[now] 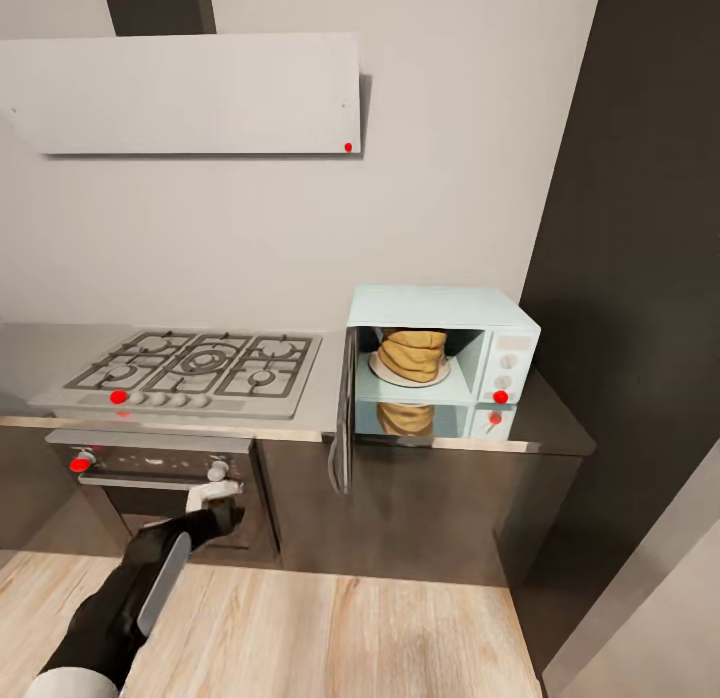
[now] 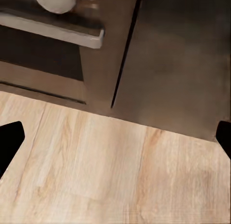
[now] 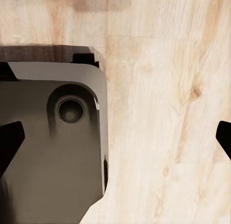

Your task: In the kitchen, take the popcorn bag from the countertop, put it into the microwave, and heat it until the popcorn is cooked so the cooked popcorn ends up inside the bag.

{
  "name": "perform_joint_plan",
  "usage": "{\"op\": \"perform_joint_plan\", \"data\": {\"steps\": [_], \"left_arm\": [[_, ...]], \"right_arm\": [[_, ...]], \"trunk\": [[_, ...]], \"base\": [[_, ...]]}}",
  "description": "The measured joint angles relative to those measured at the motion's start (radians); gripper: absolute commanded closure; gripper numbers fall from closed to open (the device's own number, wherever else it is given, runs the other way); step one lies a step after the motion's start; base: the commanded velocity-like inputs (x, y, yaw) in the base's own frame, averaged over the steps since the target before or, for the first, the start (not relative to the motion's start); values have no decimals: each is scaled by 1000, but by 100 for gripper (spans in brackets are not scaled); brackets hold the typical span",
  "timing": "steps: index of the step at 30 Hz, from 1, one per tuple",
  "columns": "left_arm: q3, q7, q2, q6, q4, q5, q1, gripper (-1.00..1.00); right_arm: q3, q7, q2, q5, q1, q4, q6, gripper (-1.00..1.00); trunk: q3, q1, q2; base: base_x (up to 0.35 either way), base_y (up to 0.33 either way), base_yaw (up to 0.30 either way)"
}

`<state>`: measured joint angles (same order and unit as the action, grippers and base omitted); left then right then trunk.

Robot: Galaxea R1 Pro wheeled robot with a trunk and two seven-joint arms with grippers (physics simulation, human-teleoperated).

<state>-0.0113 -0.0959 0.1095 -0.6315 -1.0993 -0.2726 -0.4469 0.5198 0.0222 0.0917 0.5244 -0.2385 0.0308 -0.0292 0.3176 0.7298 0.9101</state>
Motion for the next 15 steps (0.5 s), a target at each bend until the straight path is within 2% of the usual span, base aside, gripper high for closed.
{"op": "perform_joint_plan", "data": {"steps": [6,8,10,13,15], "left_arm": [[0,3,3,-126,1,0,-176,-100],[1,8,5,-200,0,-4,-234,-100],[1,22,5,-257,-19,-12,-256,-100],[2,59,-6,-287,-46,-22,-266,-100],[3,84,-30,-293,-56,-28,-268,-100]], "right_arm": [[0,-1,-1,0,2,0,12,-100],[-1,-11,0,2,2,0,45,-100],[-1,-15,-2,1,2,0,85,-100],[0,-16,-3,-3,2,0,128,-100],[0,-16,-3,-5,2,0,142,-100]], "trunk": [[0,0,0],[0,0,0],[0,0,0],[0,0,0],[0,0,0]], "base": [[0,0,0],[0,0,0],[0,0,0],[0,0,0],[0,0,0]]}}
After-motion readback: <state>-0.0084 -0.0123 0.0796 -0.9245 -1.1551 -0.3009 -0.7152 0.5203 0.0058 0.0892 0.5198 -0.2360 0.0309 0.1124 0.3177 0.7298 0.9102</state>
